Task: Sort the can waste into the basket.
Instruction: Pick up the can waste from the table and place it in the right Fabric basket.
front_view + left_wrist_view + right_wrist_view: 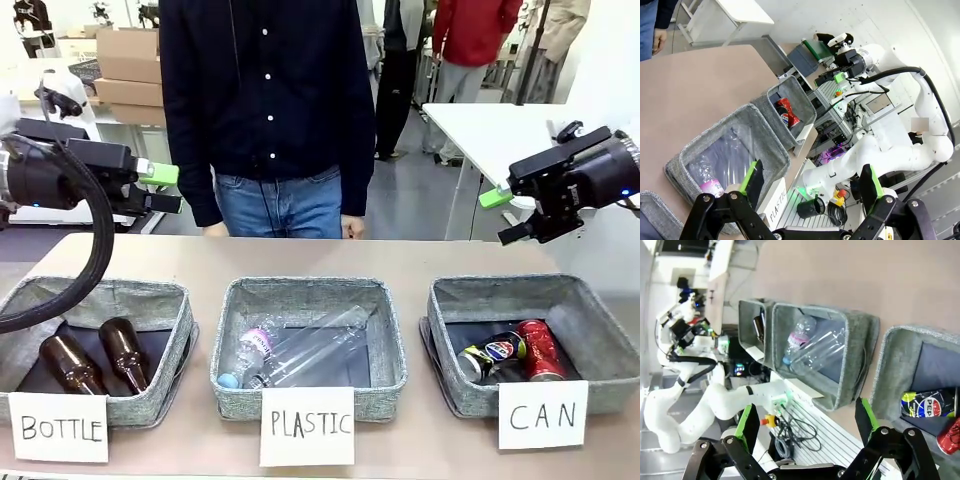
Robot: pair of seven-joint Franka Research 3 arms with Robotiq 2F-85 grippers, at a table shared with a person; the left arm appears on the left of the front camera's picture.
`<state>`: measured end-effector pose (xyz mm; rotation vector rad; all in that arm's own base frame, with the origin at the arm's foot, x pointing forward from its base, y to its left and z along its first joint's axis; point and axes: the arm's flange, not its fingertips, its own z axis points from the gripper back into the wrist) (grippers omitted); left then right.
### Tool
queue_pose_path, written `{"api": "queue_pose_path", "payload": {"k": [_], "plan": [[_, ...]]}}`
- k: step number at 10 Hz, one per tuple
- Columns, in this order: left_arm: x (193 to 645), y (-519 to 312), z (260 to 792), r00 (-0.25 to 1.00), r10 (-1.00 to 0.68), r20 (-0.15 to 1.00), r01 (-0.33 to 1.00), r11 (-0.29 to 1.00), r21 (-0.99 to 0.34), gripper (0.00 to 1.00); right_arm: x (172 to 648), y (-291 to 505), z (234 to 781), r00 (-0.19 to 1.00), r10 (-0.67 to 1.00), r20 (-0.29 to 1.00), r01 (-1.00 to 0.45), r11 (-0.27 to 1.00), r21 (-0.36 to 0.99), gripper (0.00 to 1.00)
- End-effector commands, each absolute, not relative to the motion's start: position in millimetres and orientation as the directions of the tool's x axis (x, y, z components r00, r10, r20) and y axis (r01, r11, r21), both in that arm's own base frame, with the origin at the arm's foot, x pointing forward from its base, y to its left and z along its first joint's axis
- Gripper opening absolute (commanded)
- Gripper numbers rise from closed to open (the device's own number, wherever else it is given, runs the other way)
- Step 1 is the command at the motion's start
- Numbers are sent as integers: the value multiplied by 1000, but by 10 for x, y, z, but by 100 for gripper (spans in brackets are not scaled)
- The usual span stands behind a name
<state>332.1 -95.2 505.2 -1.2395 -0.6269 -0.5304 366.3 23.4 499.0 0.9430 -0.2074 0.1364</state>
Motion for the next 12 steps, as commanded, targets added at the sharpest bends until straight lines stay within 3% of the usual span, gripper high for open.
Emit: {"api": "queue_pose_path", "payload": {"k": [1,12], "plan": [[3313,-959,5062,714,-17,700,682,242,-690,100,3642,220,5002,972,14,236,-197,597,778,100],[3313,-959,5062,714,-17,700,682,242,-690,100,3642,220,5002,972,14,236,-197,597,778,100]]}}
